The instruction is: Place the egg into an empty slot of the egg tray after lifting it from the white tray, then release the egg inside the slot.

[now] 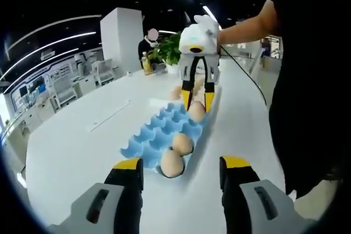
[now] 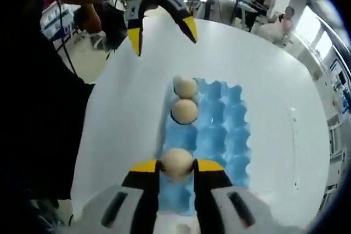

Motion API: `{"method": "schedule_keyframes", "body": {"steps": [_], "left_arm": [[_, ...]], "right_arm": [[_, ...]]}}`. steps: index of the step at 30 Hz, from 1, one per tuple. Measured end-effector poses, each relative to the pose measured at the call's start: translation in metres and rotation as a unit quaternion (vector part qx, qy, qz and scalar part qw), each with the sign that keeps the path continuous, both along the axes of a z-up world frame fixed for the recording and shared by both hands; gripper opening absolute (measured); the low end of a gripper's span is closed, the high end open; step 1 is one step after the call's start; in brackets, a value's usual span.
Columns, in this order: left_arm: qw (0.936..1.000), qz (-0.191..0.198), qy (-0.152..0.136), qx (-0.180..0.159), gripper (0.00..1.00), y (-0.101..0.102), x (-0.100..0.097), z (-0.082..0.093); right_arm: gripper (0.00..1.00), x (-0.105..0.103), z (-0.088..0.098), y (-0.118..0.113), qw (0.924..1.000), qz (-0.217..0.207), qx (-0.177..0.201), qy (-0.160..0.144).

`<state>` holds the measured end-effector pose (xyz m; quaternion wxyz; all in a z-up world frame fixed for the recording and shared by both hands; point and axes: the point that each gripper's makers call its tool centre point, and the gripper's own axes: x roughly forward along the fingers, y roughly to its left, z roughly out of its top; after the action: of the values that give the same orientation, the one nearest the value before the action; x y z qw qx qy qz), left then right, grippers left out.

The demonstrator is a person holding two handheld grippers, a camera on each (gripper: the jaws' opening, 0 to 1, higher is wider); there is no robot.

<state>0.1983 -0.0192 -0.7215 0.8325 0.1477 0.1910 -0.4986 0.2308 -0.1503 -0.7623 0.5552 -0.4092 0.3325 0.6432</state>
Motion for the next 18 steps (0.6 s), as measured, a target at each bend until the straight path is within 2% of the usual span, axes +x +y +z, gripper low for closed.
{"method": "schedule_keyframes", "body": {"steps": [5, 9, 18], "left_arm": [[1.0000, 0.001, 0.000, 0.001, 0.56, 0.001, -0.001, 0.000], [1.0000, 0.001, 0.001, 0.002, 0.56, 0.003, -0.001, -0.001], [1.0000, 0.001, 0.005, 0.003, 0.55, 0.004, -0.001, -0.002]], "right_arm": [[0.23, 0.000, 0.000, 0.007, 1.0000, 0.004, 0.006, 0.001], [0.23, 0.002, -0.003, 0.022, 0.9999, 0.011, 0.012, 0.005], [0.23, 0.002, -0.009, 0.030, 0.9997, 0.019, 0.011, 0.009]]}}
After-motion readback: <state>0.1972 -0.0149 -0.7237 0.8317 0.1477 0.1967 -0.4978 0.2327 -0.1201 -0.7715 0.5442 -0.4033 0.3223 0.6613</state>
